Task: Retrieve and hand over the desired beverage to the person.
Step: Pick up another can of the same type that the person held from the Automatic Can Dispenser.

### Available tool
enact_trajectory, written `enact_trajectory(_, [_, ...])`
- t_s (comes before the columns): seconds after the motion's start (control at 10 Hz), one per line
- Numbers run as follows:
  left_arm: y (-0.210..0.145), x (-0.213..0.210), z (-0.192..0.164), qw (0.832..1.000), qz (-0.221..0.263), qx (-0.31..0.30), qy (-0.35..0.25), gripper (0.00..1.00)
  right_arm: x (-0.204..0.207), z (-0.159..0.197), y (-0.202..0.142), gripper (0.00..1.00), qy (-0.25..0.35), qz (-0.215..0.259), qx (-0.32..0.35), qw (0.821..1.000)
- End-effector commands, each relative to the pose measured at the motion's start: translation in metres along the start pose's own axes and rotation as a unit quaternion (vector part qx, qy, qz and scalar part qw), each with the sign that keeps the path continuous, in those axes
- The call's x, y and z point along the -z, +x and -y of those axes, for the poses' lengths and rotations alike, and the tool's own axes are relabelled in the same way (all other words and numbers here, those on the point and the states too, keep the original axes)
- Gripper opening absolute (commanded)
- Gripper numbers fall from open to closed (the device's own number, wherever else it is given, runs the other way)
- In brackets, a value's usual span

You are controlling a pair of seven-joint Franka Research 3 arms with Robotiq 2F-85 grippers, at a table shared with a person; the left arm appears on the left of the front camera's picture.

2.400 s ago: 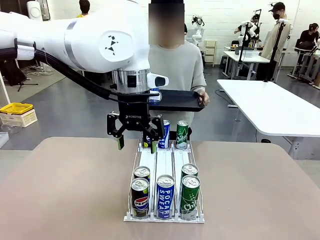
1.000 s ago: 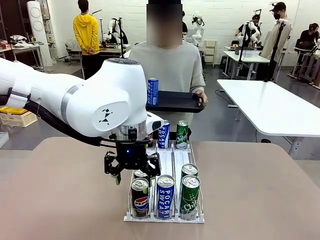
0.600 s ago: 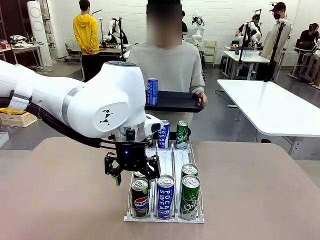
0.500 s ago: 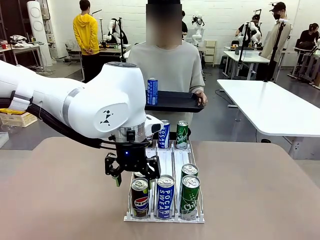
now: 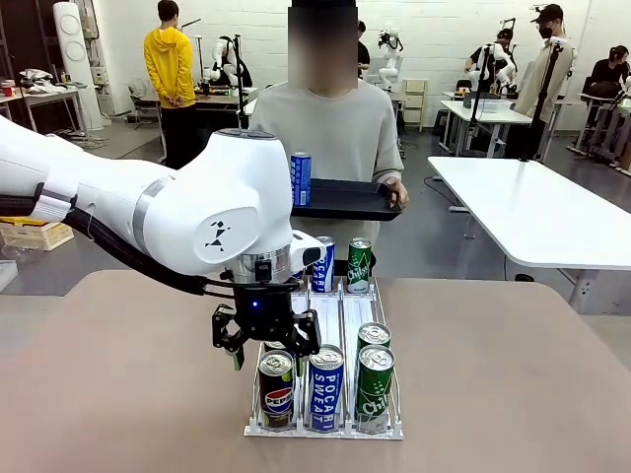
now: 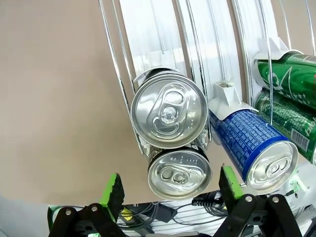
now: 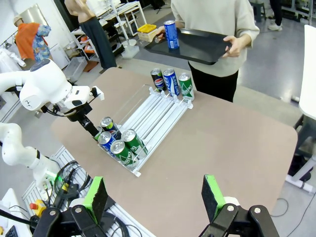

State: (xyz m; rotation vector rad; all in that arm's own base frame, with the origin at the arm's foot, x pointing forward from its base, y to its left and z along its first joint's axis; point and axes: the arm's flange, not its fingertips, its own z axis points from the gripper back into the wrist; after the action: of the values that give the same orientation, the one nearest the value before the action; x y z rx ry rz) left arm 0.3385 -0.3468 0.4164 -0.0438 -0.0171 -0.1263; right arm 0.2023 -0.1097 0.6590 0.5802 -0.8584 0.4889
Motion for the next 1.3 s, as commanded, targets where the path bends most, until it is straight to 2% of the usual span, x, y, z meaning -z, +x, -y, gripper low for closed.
enact_trajectory(0.0, [0.001, 0.002, 0.004, 1.000, 0.010, -0.010, 0.001, 1.00, 0.001, 0.000, 0.000, 1.00, 0.018, 0.006, -0.006, 1.000])
enact_trajectory(0.8, [0.008, 0.015, 0.001, 0.999, 0.033, -0.027, 0.019, 1.00, 0.001, 0.000, 0.000, 1.00, 0.018, 0.006, -0.006, 1.000])
enact_trajectory(1.2, [0.007, 0.018, 0.004, 0.999, 0.027, -0.023, 0.014, 1.00, 0.001, 0.000, 0.000, 1.00, 0.018, 0.006, -0.006, 1.000])
